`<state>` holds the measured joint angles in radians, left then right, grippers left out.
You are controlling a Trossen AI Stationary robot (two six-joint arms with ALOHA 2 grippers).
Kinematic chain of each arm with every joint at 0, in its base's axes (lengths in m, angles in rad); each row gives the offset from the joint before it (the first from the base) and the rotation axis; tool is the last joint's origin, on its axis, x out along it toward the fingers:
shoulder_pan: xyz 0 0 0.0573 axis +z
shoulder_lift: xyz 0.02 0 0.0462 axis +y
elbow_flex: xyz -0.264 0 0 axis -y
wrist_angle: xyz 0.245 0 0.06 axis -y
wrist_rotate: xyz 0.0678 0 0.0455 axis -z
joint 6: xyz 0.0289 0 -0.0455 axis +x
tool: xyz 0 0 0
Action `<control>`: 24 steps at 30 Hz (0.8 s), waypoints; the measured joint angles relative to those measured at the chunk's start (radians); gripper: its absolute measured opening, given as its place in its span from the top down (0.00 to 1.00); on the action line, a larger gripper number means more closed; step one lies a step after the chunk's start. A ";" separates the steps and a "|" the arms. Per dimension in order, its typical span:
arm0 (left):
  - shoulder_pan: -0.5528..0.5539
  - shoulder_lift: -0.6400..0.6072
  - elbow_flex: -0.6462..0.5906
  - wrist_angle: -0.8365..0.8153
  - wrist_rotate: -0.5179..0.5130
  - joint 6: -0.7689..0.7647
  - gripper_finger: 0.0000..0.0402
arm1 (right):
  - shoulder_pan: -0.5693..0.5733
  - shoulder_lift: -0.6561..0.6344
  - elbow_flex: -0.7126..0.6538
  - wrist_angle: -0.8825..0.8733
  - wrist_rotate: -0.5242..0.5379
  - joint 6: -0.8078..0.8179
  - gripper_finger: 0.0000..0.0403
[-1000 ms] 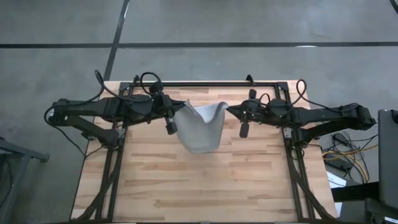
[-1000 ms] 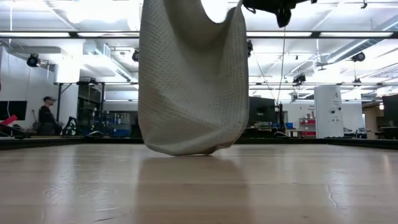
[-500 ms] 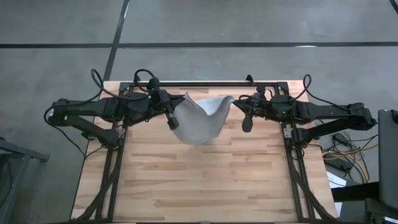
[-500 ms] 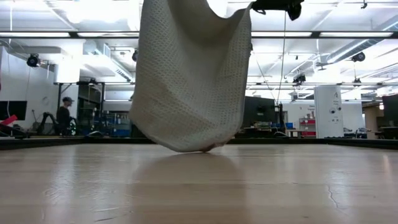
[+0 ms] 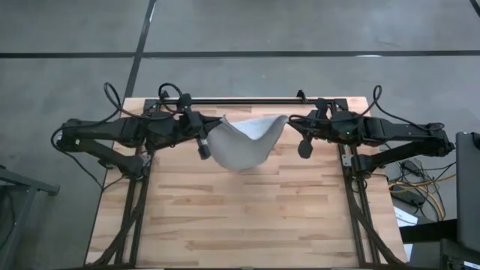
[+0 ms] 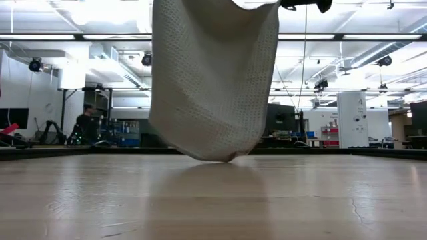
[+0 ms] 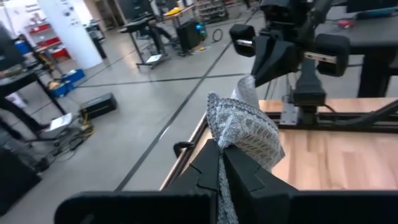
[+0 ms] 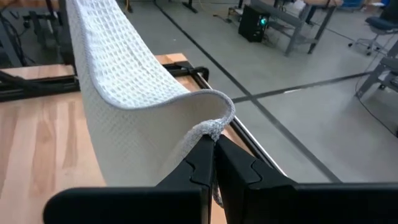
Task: Roll towel
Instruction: Fold the gray towel on the table
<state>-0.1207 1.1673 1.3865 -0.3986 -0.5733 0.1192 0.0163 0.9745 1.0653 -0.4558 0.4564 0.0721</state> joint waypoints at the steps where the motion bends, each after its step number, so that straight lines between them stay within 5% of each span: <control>1: -0.001 -0.008 0.000 -0.005 0.008 -0.003 0.98 | 0.004 -0.003 -0.002 0.003 0.000 -0.001 0.98; 12: -0.010 -0.089 -0.037 -0.084 0.059 0.007 0.98 | 0.030 -0.020 -0.023 0.038 0.000 -0.020 0.98; 24: -0.011 -0.259 -0.348 0.180 0.065 -0.004 0.98 | 0.057 -0.018 -0.023 0.056 -0.001 -0.028 0.98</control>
<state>-0.1318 0.9087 1.0384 -0.2190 -0.5083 0.1153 0.0731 0.9565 1.0420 -0.4000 0.4556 0.0446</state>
